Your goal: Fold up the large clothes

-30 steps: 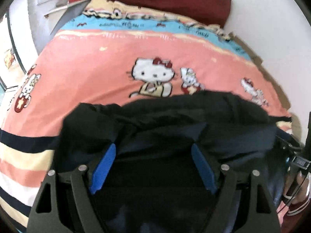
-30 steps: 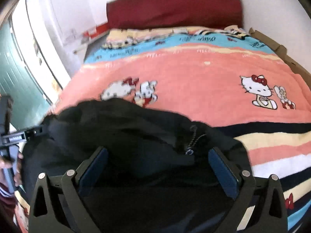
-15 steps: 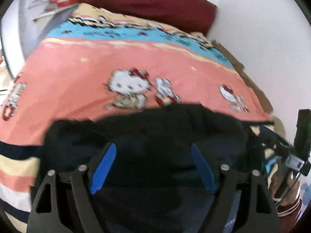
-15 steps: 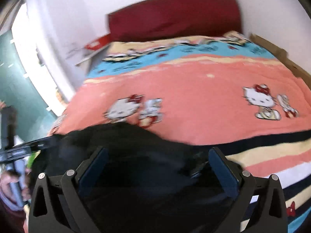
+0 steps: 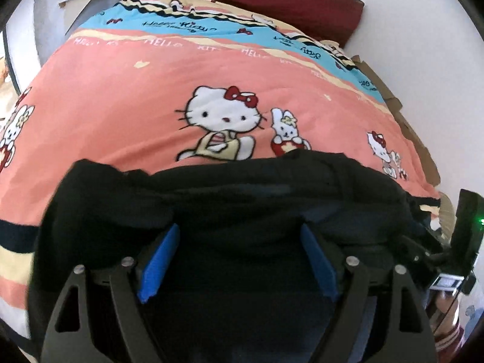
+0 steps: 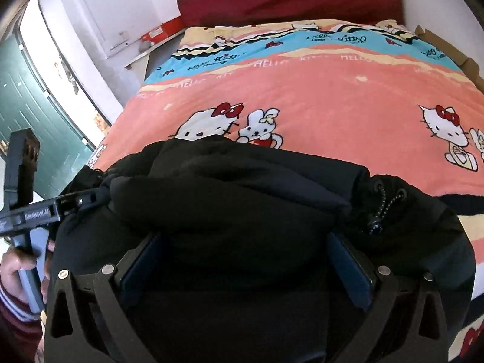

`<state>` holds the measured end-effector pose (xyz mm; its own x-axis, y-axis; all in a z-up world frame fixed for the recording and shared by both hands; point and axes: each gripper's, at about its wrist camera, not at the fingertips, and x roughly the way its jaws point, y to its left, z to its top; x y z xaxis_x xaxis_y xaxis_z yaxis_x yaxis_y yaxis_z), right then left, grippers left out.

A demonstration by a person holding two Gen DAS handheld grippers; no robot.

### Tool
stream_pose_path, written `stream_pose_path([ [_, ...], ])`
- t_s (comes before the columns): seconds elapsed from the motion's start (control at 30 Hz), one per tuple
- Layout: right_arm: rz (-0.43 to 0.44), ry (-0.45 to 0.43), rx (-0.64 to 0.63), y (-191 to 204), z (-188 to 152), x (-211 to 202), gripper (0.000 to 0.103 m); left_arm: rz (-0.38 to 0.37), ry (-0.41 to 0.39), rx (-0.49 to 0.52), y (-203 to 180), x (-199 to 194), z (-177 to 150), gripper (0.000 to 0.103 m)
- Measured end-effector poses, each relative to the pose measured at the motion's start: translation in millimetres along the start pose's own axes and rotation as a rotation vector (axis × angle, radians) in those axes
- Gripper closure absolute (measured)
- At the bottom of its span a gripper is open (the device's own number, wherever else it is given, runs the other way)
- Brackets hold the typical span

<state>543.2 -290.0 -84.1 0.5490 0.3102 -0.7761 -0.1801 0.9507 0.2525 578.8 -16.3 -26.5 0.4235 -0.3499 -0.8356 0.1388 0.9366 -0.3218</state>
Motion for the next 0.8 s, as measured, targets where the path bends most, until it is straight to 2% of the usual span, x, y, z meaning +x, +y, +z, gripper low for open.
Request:
stream_pose_path([
  [0.1, 0.002, 0.008, 0.008, -18, -11, -10, 0.001, 0.041, 0.012, -0.015, 27, -13, -8, 0.022],
  [0.13, -0.028, 0.008, 0.027, -28, -14, -17, 0.001, 0.093, 0.023, -0.030, 38, -19, -11, 0.022],
  [0.2, -0.142, 0.015, 0.049, -40, -18, -31, 0.001, 0.227, 0.024, -0.039, 50, -33, -16, 0.023],
  [0.23, -0.164, 0.007, 0.055, -42, -20, -39, 0.001, 0.201, 0.008, -0.050, 53, -43, -18, 0.023],
  [0.3, -0.131, -0.053, 0.065, -36, -26, -72, 0.001, 0.082, -0.059, -0.067, 51, -74, -30, 0.023],
  [0.33, -0.114, -0.078, 0.053, -29, -30, -87, 0.001, 0.059, -0.090, -0.051, 44, -87, -38, 0.023],
  [0.47, -0.044, -0.148, 0.002, 6, -52, -124, 0.001, 0.072, -0.198, 0.027, 10, -116, -67, 0.023],
  [0.5, -0.047, -0.152, -0.014, 13, -57, -126, 0.001, 0.098, -0.229, 0.044, 0, -119, -76, 0.023],
  [0.53, -0.071, -0.158, -0.045, 21, -64, -126, 0.001, 0.129, -0.261, 0.057, -7, -121, -84, 0.023],
  [0.63, -0.103, -0.154, -0.082, 33, -75, -116, 0.001, 0.150, -0.314, 0.103, -23, -118, -100, 0.023],
  [0.8, -0.104, -0.124, -0.089, 28, -88, -95, 0.001, 0.176, -0.341, 0.165, -30, -100, -125, 0.023],
])
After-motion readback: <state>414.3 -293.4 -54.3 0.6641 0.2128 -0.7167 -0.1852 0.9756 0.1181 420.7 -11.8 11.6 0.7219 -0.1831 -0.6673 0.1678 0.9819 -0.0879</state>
